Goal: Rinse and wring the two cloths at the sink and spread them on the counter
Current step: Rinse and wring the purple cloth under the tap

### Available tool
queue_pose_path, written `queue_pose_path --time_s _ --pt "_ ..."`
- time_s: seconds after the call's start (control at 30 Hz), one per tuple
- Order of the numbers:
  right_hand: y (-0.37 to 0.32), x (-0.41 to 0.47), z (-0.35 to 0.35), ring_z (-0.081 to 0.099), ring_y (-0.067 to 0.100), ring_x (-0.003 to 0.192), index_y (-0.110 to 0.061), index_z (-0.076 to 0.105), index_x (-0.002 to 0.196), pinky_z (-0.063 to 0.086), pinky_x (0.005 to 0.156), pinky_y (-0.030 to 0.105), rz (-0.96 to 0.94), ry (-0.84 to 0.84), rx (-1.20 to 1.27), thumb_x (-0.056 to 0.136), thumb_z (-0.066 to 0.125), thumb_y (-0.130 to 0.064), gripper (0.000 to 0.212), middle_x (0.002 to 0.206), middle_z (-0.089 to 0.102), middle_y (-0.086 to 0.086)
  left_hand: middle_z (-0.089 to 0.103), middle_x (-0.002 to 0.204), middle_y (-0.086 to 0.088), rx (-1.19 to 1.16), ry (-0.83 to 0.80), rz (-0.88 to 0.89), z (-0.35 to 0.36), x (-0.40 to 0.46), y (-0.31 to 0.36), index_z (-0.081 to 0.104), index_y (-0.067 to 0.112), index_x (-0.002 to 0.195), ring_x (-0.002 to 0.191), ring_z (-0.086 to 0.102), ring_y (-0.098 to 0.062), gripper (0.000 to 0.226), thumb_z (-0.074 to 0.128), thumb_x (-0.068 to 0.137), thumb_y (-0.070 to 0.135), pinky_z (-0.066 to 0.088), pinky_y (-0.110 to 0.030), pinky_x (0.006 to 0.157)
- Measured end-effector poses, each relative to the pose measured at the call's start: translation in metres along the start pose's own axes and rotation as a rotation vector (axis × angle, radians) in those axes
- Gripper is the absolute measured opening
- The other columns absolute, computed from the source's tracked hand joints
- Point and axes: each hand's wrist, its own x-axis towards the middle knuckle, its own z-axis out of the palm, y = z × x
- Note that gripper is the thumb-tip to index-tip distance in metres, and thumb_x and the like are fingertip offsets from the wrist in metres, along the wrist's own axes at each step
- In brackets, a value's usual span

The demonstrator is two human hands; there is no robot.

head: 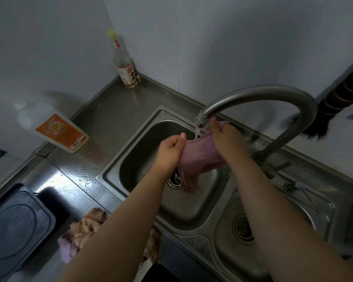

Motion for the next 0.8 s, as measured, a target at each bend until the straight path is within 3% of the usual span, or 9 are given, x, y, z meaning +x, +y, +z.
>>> queue_pose_path --time_s 0.13,0.2,0.3,0.37,0.47,0.53,0.6,0.73,0.8 --pt "-0.018 -0.019 0.034 0.056 0.010 0.065 -0.013 0.059 0.080 0.038 0.056 0.024 -0.084 -0.087 -0.036 0.101 0.033 -0.046 0.047 0.068 0.057 -0.003 0.058 0.055 -0.006 -0.085 0.084 -0.174 0.021 -0.003 0.021 0.063 -0.001 0.081 0.050 0.056 -0.014 0.048 0.043 0.102 0.037 0.048 -0.025 0.050" --pt "-0.017 -0.014 0.038 0.062 0.014 0.074 -0.011 0.062 0.087 0.042 0.064 0.027 -0.084 -0.042 -0.149 0.102 0.035 -0.038 0.042 0.079 0.064 0.001 0.050 0.037 0.002 -0.176 -0.019 -0.273 0.037 -0.013 0.026 0.056 0.003 0.075 0.030 0.048 -0.006 0.043 0.039 0.104 0.031 0.036 -0.015 0.032" --pt "-0.014 -0.006 0.036 0.063 0.024 0.082 -0.013 0.058 0.080 0.048 0.070 0.033 -0.023 0.004 -0.092 0.101 0.035 -0.029 0.035 0.082 0.063 0.006 0.050 0.033 0.007 -0.382 -0.043 -0.381 0.044 -0.012 0.018 0.053 0.013 0.072 0.026 0.048 -0.003 0.037 0.043 0.103 0.029 0.035 -0.013 0.029" --pt "-0.020 -0.016 0.043 0.056 0.012 0.065 -0.019 0.053 0.072 0.037 0.055 0.026 -0.112 0.018 -0.124 0.103 0.033 -0.033 0.039 0.067 0.054 -0.003 0.057 0.040 0.011 -0.462 0.031 -0.381 0.038 0.001 0.019 0.054 0.018 0.074 0.034 0.054 0.000 0.031 0.044 0.102 0.029 0.044 -0.014 0.036" --pt "-0.021 -0.017 0.042 0.052 0.012 0.063 -0.014 0.055 0.074 0.036 0.060 0.025 -0.143 0.010 -0.191 0.102 0.035 -0.030 0.038 0.068 0.053 -0.003 0.059 0.058 0.000 -0.439 0.047 -0.418 0.033 0.005 0.024 0.059 0.014 0.074 0.052 0.063 -0.013 0.030 0.049 0.099 0.027 0.052 -0.020 0.047" --pt "-0.014 -0.001 0.027 0.047 0.012 0.063 -0.018 0.049 0.069 0.034 0.066 0.026 -0.027 -0.005 -0.081 0.100 0.039 -0.022 0.033 0.067 0.049 -0.004 0.065 0.074 -0.009 -0.370 -0.046 -0.417 0.037 0.003 0.027 0.066 0.005 0.084 0.083 0.070 -0.028 0.029 0.057 0.095 0.031 0.059 -0.034 0.077" --pt "-0.009 0.007 0.016 0.048 0.012 0.063 -0.023 0.047 0.068 0.036 0.060 0.024 0.039 -0.059 0.173 0.099 0.042 -0.019 0.032 0.066 0.050 -0.003 0.073 0.088 -0.012 -0.227 -0.092 -0.347 0.032 0.007 0.024 0.071 0.005 0.091 0.091 0.070 -0.029 0.041 0.068 0.083 0.045 0.054 -0.043 0.092" --pt "-0.004 0.002 0.011 0.060 0.024 0.088 -0.013 0.065 0.096 0.043 0.065 0.022 0.021 -0.477 0.030 0.088 0.049 -0.062 0.052 0.092 0.065 0.009 0.059 0.055 0.001 -0.148 -0.227 -0.276 -0.007 0.024 0.027 0.063 0.011 0.076 0.047 0.054 -0.010 0.038 0.061 0.087 0.047 0.047 -0.021 0.050" --pt "0.003 0.001 0.010 0.065 0.021 0.094 -0.011 0.066 0.099 0.052 0.083 0.035 0.004 -0.575 -0.033 0.067 0.062 -0.074 0.070 0.098 0.070 0.007 0.060 0.062 0.000 -0.162 -0.371 -0.251 -0.017 0.025 0.031 0.061 0.012 0.080 0.053 0.055 -0.008 0.033 0.063 0.080 0.045 0.048 -0.021 0.054"
